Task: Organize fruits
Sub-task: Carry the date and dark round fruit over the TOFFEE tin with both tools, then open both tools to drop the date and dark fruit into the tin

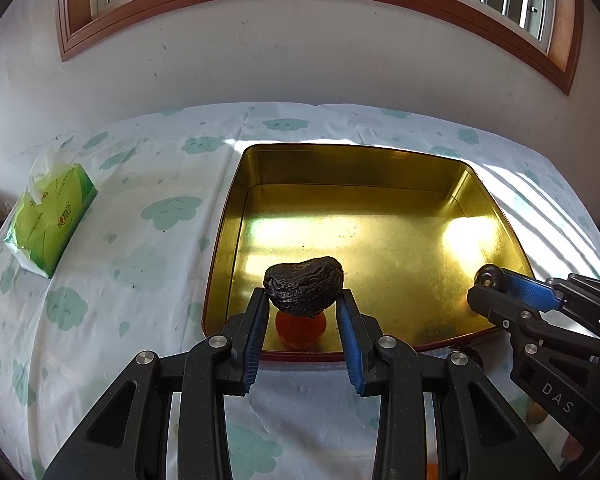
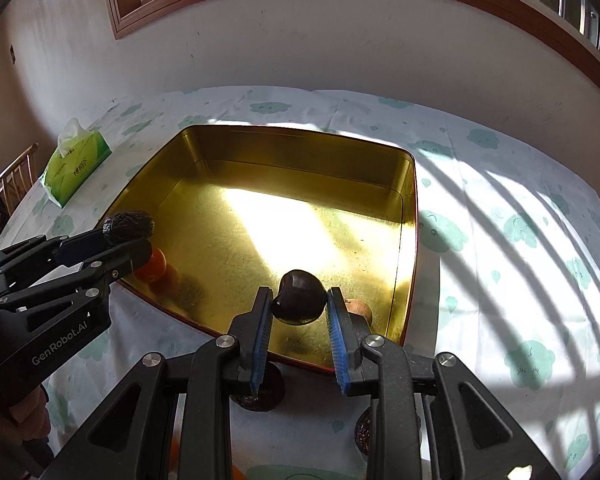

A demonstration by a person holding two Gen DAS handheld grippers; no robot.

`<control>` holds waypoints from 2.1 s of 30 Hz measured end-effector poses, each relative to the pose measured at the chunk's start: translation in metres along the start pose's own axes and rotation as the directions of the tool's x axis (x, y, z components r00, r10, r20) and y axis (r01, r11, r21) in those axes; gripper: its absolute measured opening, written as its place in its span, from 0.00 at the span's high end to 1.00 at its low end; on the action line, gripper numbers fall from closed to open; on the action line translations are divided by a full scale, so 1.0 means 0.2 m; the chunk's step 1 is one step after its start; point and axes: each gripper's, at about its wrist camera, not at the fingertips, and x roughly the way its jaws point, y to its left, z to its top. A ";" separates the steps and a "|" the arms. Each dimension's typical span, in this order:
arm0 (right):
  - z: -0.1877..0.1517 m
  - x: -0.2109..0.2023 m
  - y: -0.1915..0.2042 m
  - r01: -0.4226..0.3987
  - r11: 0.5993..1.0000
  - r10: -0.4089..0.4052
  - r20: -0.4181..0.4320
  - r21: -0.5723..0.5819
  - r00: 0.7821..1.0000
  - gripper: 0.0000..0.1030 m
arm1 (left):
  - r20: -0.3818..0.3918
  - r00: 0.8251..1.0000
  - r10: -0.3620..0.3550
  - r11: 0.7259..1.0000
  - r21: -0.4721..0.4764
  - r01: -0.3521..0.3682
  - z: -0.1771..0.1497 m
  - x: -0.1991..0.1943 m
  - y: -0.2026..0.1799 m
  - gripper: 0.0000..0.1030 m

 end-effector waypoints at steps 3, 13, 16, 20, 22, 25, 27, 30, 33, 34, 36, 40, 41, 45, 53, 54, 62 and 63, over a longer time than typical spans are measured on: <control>0.00 0.02 0.00 0.001 1.000 -0.001 -0.003 -0.001 1.000 0.76 | 0.002 1.000 0.006 1.000 0.005 -0.006 0.00 0.02 0.00 0.65; 0.01 0.04 0.00 -0.002 1.000 0.002 -0.006 0.002 1.000 0.75 | 0.011 1.000 0.015 1.000 0.008 -0.015 -0.01 0.01 -0.01 0.65; 0.01 0.04 0.00 -0.005 1.000 0.005 -0.006 0.004 1.000 0.75 | 0.008 1.000 0.020 1.000 0.003 -0.020 -0.02 0.01 -0.02 0.65; 0.01 0.05 0.00 0.001 1.000 -0.001 -0.009 0.003 1.000 0.75 | -0.006 1.000 0.020 1.000 -0.005 -0.020 -0.01 0.01 -0.03 0.65; 0.01 0.05 0.00 0.001 1.000 -0.001 -0.010 0.004 1.000 0.75 | -0.010 1.000 0.020 1.000 -0.004 -0.020 -0.01 0.02 -0.03 0.65; 0.01 0.05 0.00 0.002 1.000 -0.002 -0.010 0.001 1.000 0.74 | -0.011 1.000 0.020 1.000 -0.003 -0.021 -0.01 0.02 -0.03 0.65; 0.01 0.05 -0.01 0.001 1.000 -0.001 -0.010 0.002 1.000 0.74 | -0.011 1.000 0.020 1.000 -0.005 -0.020 -0.01 0.02 -0.03 0.65; 0.01 0.05 -0.01 0.008 1.000 -0.008 -0.008 0.003 1.000 0.73 | -0.012 1.000 0.023 1.000 -0.005 -0.023 -0.01 0.02 -0.03 0.64; 0.01 0.05 -0.02 0.014 1.000 -0.014 -0.008 0.011 1.000 0.69 | -0.019 0.999 0.030 1.000 -0.007 -0.030 0.00 0.03 -0.03 0.64; 0.01 0.05 -0.02 0.013 1.000 -0.013 -0.009 0.013 1.000 0.69 | -0.021 0.999 0.034 0.999 -0.007 -0.034 0.00 0.04 -0.03 0.63; 0.01 0.05 -0.02 0.016 1.000 -0.015 -0.009 0.012 1.000 0.69 | -0.021 0.999 0.049 0.999 -0.007 -0.049 0.00 0.04 -0.03 0.60; 0.01 0.04 -0.02 0.020 1.000 -0.019 -0.009 0.011 1.000 0.68 | -0.024 0.998 0.058 0.998 -0.013 -0.058 0.00 0.03 -0.02 0.56; 0.00 0.04 -0.02 0.021 1.000 -0.021 -0.009 0.012 1.000 0.68 | -0.023 0.998 0.060 0.998 -0.013 -0.060 0.00 0.03 -0.02 0.56; -0.01 0.01 -0.02 0.026 1.000 -0.026 -0.005 0.011 1.000 0.68 | -0.019 0.998 0.062 0.998 -0.013 -0.062 -0.01 -0.01 -0.02 0.56; -0.02 -0.08 0.00 0.029 1.000 -0.029 0.014 0.004 0.999 0.68 | -0.004 0.999 0.053 0.999 -0.008 -0.053 -0.05 -0.12 -0.04 0.56; -0.03 -0.09 0.00 0.029 1.000 -0.029 0.018 0.002 0.999 0.68 | 0.000 0.999 0.054 0.999 -0.007 -0.054 -0.05 -0.13 -0.04 0.56; -0.09 -0.22 0.02 0.027 1.000 -0.027 0.043 0.008 0.999 0.68 | 0.016 0.999 0.052 0.999 -0.008 -0.052 -0.14 -0.28 -0.04 0.56; -0.10 -0.24 0.03 0.026 1.000 -0.027 0.045 0.009 0.999 0.68 | 0.016 0.999 0.052 0.999 -0.006 -0.051 -0.16 -0.30 -0.05 0.56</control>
